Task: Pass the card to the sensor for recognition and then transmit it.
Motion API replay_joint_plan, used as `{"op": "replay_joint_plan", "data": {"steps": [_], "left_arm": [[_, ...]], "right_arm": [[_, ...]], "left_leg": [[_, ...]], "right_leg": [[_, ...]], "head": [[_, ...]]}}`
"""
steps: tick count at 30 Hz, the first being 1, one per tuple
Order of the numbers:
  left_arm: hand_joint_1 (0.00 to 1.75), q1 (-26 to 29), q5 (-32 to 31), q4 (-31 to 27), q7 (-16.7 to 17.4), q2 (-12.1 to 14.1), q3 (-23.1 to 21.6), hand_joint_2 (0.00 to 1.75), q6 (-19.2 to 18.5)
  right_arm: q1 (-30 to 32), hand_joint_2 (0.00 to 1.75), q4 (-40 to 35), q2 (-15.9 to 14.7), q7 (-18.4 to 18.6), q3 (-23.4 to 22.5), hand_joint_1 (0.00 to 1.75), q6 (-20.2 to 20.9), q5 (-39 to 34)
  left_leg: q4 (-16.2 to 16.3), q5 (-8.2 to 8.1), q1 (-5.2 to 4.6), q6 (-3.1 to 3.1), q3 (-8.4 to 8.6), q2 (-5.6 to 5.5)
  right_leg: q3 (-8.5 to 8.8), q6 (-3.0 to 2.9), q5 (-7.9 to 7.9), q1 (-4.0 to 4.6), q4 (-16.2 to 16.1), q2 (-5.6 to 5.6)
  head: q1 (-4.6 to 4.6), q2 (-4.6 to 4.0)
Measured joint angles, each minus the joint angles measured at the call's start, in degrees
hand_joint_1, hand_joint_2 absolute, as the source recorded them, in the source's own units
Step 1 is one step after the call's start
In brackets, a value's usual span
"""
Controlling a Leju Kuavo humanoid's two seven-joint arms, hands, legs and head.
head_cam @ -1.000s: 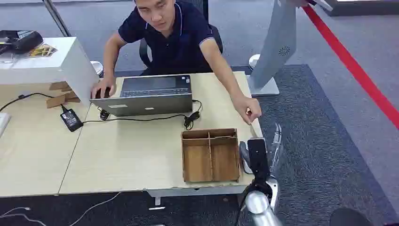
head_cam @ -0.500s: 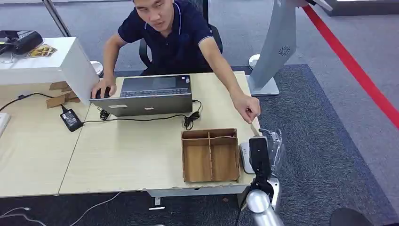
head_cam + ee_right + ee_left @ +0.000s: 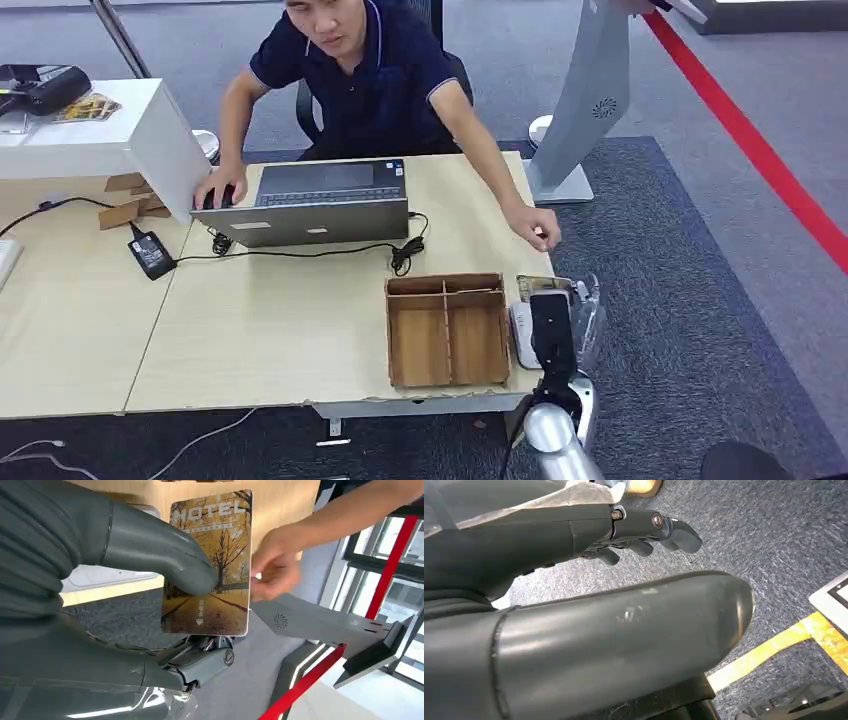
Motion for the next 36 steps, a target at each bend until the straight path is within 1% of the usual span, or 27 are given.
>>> {"op": "replay_joint_plan", "data": {"steps": [17,26,36], "left_arm": [[0.00,0.00,0.77,0.00,-0.02,0.00,0.00,0.00,0.28],[0.00,0.01,1.64,0.00,0.17,0.00,0.00,0.00,1.05],[0.00,0.03,1.90,0.00,0.22,0.00,0.00,0.00,1.31]], "right_arm": [[1.00,1.75,0.79,0.00,0.00,0.02,1.75,0.00,-0.39],[3.61,1.75,3.28,-0.02,0.00,1.03,1.75,0.02,-0.66],[4.59,1.75,6.40,-0.20,0.00,1.20,1.75,0.00,-0.83]], "left_leg": [[0.00,0.00,0.00,0.00,0.00,0.00],[0.00,0.00,0.00,0.00,-0.01,0.00],[0.00,0.00,0.00,0.00,0.00,0.00]], "right_leg": [[0.00,0.00,0.00,0.00,0.00,0.00],[-0.01,0.00,0.00,0.00,0.00,0.00],[-0.01,0.00,0.00,0.00,0.00,0.01]], "head": [[0.00,0.00],[0.02,0.00],[0.00,0.00]]}}
